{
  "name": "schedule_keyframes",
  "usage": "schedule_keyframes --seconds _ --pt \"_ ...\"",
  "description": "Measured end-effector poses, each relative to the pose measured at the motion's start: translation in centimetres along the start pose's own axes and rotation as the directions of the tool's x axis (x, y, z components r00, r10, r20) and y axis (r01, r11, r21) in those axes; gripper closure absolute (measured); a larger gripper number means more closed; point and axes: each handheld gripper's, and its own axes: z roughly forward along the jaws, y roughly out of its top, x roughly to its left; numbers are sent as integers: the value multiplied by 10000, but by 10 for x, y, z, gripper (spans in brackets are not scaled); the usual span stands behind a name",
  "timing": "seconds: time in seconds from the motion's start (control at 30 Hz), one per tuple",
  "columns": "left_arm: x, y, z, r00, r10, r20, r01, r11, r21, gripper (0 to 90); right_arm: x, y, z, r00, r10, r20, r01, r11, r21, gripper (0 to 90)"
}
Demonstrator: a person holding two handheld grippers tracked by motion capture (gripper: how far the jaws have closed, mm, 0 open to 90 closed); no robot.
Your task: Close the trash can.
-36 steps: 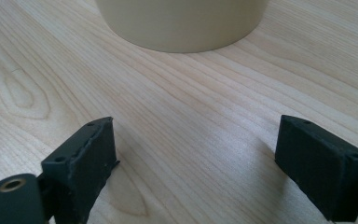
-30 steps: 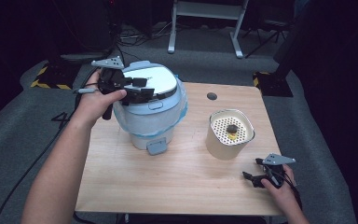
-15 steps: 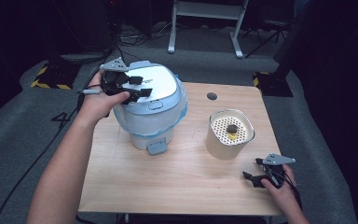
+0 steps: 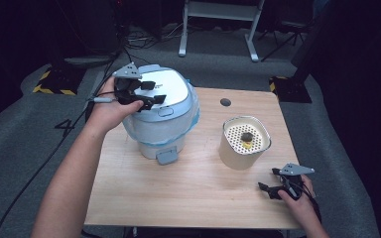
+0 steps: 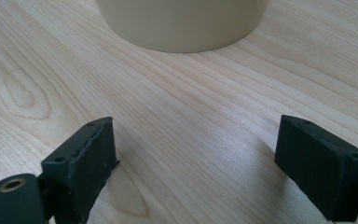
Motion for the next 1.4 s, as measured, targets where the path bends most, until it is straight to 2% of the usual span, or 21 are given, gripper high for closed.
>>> schedule_keyframes --seconds 0.27,0.33,0.6,0.67,0.7,0.8,0.97,1.07,1.17,1.4 --pt "-3 1 2 9995 21 -328 -20 10000 35 365 0 0 0 10000 -2 1 2 10000 2 125" --pt "-5 1 4 9979 187 -617 -173 9996 232 393 0 0 0 10000 0 1 0 10000 2 125" --pt "-4 1 4 9986 -6 -530 11 10000 93 392 0 0 0 10000 4 -12 -4 10000 -7 125" --pt "-5 2 3 9983 -83 -583 91 9999 139 330 0 0 0 10000 0 -1 0 10000 0 125" --pt "-5 3 2 9984 -50 -562 50 10000 4 314 0 0 0 10000 1 -1 -1 10000 1 125" --pt "-8 6 -6 9992 -355 -197 340 9967 -738 311 0 0 0 10000 4 -12 -4 10000 -9 125" --pt "-25 10 -23 10000 -14 -97 6 9967 -810 290 0 0 0 10000 0 -2 0 10000 2 125" --pt "-40 8 -35 9999 -5 156 18 9964 -851 288 0 0 0 10000 13 -17 -13 10000 -5 125" --pt "-55 3 -45 9988 53 483 -4 9950 -998 288 0 0 0 10000 4 -14 -4 10000 -6 125" --pt "-78 -13 -53 9979 208 608 -155 9961 -866 283 0 0 0 10000 0 -4 0 10000 3 125"
